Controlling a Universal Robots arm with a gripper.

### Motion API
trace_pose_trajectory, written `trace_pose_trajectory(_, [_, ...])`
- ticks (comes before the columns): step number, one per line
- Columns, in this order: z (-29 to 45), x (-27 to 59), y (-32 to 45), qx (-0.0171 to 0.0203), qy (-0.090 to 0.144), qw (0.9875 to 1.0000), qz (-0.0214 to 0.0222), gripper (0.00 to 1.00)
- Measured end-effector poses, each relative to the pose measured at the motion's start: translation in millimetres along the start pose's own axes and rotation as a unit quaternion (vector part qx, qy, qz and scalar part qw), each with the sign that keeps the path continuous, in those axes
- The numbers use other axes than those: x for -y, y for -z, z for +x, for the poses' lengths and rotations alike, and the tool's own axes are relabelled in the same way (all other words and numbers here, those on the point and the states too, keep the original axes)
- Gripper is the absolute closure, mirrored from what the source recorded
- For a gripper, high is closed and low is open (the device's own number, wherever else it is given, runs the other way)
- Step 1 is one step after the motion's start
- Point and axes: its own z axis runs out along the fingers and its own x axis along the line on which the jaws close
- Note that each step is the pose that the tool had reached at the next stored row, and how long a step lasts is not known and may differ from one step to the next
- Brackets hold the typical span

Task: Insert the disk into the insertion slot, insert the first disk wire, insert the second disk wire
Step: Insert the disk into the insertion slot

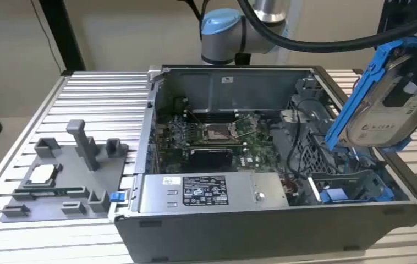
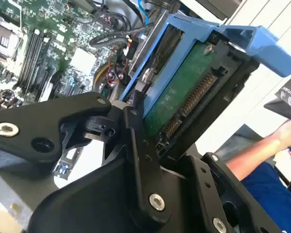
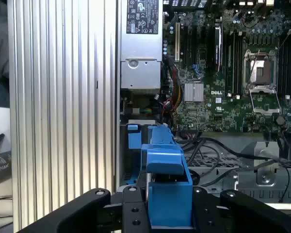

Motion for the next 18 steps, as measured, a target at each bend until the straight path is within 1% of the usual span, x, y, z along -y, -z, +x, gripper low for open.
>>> trace_pose_trajectory(12, [-0.1, 0.3, -0.9, 0.0001, 0.000, 1.0000, 0.0002, 1.00])
trace_pose_trajectory(14, [0.0, 0.4, -2.2, 0.0000, 0.000, 1.0000, 0.0004, 1.00])
trace_pose_trajectory(18, [1.8, 0.6, -7.6, 0.0000, 0.000, 1.0000, 0.0009, 1.00])
